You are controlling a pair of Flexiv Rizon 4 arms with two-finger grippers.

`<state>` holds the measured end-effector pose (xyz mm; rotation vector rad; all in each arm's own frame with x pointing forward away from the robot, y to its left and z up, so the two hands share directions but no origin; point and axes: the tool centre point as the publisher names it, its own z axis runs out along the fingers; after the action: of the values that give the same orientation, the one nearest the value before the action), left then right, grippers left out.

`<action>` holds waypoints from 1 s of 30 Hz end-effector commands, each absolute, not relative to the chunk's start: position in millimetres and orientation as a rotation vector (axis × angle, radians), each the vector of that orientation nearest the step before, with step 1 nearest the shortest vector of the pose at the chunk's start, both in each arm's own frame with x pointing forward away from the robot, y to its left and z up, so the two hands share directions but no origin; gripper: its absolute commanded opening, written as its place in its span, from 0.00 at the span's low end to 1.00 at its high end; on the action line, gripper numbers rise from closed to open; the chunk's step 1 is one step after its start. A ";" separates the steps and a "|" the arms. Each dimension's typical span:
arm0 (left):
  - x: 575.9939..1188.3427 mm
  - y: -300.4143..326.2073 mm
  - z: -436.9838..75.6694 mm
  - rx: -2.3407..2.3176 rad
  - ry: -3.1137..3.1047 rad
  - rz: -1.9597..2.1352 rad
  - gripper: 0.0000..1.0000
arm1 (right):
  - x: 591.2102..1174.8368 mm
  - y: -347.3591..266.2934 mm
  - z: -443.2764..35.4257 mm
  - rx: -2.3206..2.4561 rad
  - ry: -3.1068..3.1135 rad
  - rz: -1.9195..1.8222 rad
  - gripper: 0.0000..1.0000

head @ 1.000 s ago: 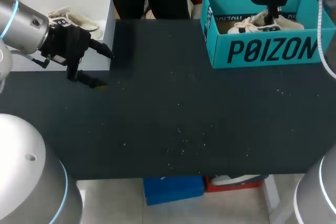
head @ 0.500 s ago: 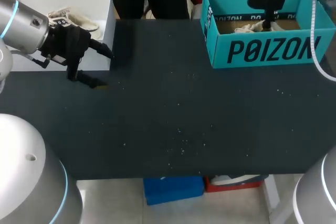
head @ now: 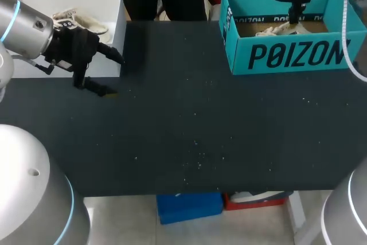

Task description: Take the shoe out of the shoebox, open the shoe tongue, remove and reinsert the insole, then place the shoe into the shoebox

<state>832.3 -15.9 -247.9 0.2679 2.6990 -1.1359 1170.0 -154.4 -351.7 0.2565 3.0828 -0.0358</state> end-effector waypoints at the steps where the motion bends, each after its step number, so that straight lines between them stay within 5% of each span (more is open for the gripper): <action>1: 831.7 -16.2 -248.8 0.268 2.695 -1.133 1.00 | 1137.0 -154.3 -302.5 0.282 3.036 -0.067 0.41; 2: 831.7 -16.2 -248.8 0.268 2.695 -1.133 1.00 | 1132.1 -153.6 -294.4 0.295 3.030 -0.068 0.46; 4: 831.7 -16.2 -248.8 0.268 2.695 -1.133 1.00 | 1122.3 -152.0 -279.9 0.329 3.014 -0.073 0.83; 5: 831.7 -16.2 -248.8 0.268 2.695 -1.133 1.00 | 1112.6 -150.6 -268.7 0.366 3.013 -0.085 0.94; 8: 831.7 -16.2 -248.8 0.268 2.695 -1.133 1.00 | 1088.2 -145.5 -245.3 0.490 2.995 -0.102 1.00; 19: 831.7 -16.2 -248.8 0.268 2.695 -1.133 1.00 | 997.5 -103.1 -178.3 0.989 2.851 -0.148 1.00; 30: 831.7 -16.2 -248.8 0.268 2.695 -1.133 1.00 | 928.6 -39.3 -202.1 1.298 2.694 -0.147 1.00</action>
<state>832.3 -15.9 -247.9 0.2679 2.6989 -1.1359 971.8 -74.3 -186.7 1.3515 2.8533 -0.1008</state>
